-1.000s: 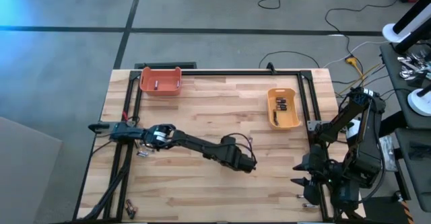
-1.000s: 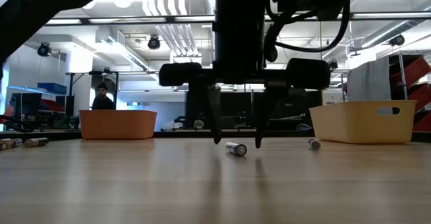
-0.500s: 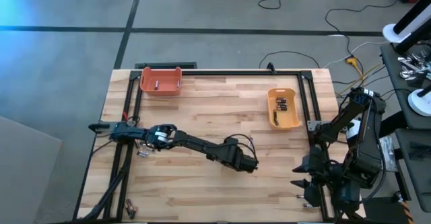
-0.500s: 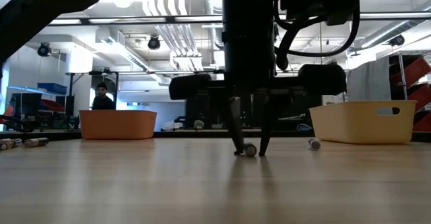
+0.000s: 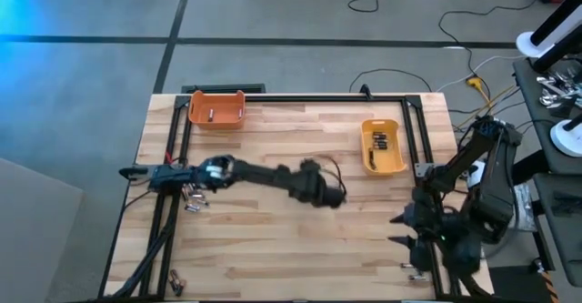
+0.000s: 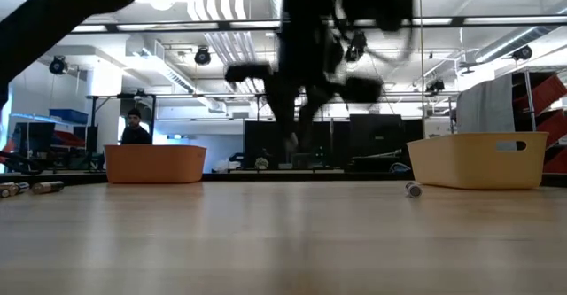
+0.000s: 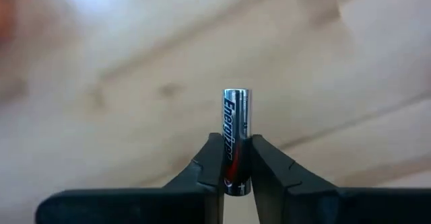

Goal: Sort batteries
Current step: Put the silver battery into the orange bin

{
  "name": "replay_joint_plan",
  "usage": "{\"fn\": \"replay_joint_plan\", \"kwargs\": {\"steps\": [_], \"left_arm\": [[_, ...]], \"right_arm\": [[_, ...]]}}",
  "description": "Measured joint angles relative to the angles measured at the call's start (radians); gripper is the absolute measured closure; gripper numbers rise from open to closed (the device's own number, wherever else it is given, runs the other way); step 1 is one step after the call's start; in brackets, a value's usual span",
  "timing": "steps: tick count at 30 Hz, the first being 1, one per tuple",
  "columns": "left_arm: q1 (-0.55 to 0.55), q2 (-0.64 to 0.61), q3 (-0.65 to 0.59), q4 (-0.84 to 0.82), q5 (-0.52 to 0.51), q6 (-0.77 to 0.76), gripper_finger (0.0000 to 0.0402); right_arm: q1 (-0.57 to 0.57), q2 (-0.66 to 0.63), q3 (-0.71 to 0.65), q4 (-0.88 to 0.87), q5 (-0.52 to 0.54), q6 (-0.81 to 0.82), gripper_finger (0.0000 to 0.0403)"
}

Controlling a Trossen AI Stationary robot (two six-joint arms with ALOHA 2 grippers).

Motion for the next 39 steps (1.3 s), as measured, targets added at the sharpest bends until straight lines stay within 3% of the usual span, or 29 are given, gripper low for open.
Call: {"fn": "replay_joint_plan", "kwargs": {"steps": [8,17,25,33,39], "left_arm": [[0.18,-0.122,-0.007,-0.039,-0.086,0.183,0.0374],[0.492,-0.265,-0.013,-0.043,-0.14,0.461,0.0374],[0.689,-0.359,-0.093,-0.042,-0.079,0.584,0.0374],[0.821,-0.517,-0.433,-0.022,0.008,0.604,0.0374],[0.874,-0.681,-0.794,0.159,0.1,0.559,0.0374]], "right_arm": [[-0.311,-0.127,0.018,0.007,-0.004,-0.393,0.0202],[-0.685,-0.272,0.021,0.033,-0.024,-0.806,0.0202],[-0.934,-0.279,0.021,0.133,-0.198,-1.025,0.0202],[-1.113,-0.231,0.017,0.153,-0.301,-1.159,0.0202],[-1.248,-0.177,0.013,0.218,-0.493,-1.259,0.0202]]}}
